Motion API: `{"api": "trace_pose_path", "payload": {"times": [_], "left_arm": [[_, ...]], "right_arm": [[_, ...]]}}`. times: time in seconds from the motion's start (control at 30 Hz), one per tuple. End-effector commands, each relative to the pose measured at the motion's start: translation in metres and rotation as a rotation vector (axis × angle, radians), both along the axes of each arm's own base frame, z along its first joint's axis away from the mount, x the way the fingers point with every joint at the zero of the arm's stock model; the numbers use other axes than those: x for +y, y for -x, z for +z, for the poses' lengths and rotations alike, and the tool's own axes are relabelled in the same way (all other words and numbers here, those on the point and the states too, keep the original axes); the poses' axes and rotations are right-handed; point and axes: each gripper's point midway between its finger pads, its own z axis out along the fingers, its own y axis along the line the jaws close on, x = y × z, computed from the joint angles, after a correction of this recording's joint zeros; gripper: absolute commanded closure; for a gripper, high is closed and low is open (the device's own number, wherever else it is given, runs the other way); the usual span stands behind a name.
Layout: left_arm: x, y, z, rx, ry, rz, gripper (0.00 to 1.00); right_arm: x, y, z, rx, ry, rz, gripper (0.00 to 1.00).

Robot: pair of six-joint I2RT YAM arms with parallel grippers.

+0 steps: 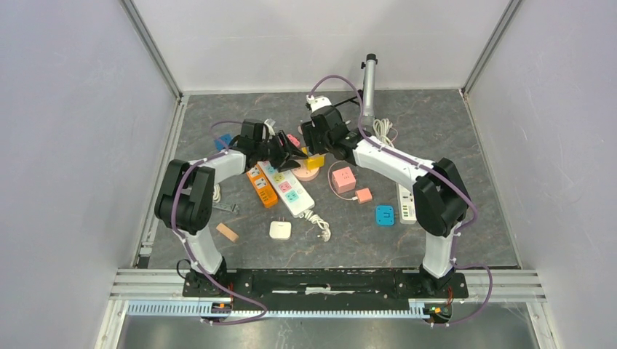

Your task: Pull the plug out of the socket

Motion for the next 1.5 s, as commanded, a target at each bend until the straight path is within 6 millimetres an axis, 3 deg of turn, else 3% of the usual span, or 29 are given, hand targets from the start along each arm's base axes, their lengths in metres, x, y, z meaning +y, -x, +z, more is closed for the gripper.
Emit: {"api": "trace_pose_path", "payload": {"times": [0.0,0.17,0.3,0.47,0.5,0.87,1.1,1.2,1.37,1.47], "left_arm": [[-0.006,-0.015,0.003,-0.010,-0.002,-0.016,0.46],[0.000,-0.005,-0.020,0.052,-0.057,-0.030,0.52],[0.003,0.005,-0.038,0.103,-0.084,-0.055,0.57],[0.011,0.019,-0.055,0.152,-0.131,-0.056,0.59],[0.011,0.020,-0.056,0.158,-0.136,-0.055,0.59],[0.027,0.030,-0.079,0.228,-0.294,-0.048,0.54],[0.028,0.030,-0.082,0.244,-0.313,-0.047,0.55],[0.031,0.032,-0.085,0.253,-0.334,-0.049,0.55],[0.034,0.033,-0.087,0.260,-0.355,-0.052,0.55],[0.034,0.031,-0.087,0.260,-0.363,-0.060,0.55]], "right_arm": [[-0.003,0.015,0.008,0.003,0.014,-0.001,0.57],[-0.005,0.017,0.003,0.004,0.028,0.000,0.57],[-0.007,0.019,-0.002,-0.008,0.076,-0.003,0.66],[-0.005,0.020,-0.002,-0.006,0.073,0.003,0.98],[-0.003,0.020,-0.001,-0.005,0.065,0.005,1.00],[0.028,0.016,0.050,0.001,-0.132,0.073,1.00],[0.030,0.024,0.026,-0.023,-0.019,0.084,1.00],[0.029,0.024,0.032,-0.038,-0.020,0.089,1.00],[0.037,0.023,0.057,-0.009,-0.177,0.169,1.00],[0.035,0.022,0.040,0.019,-0.124,0.161,1.00]]}}
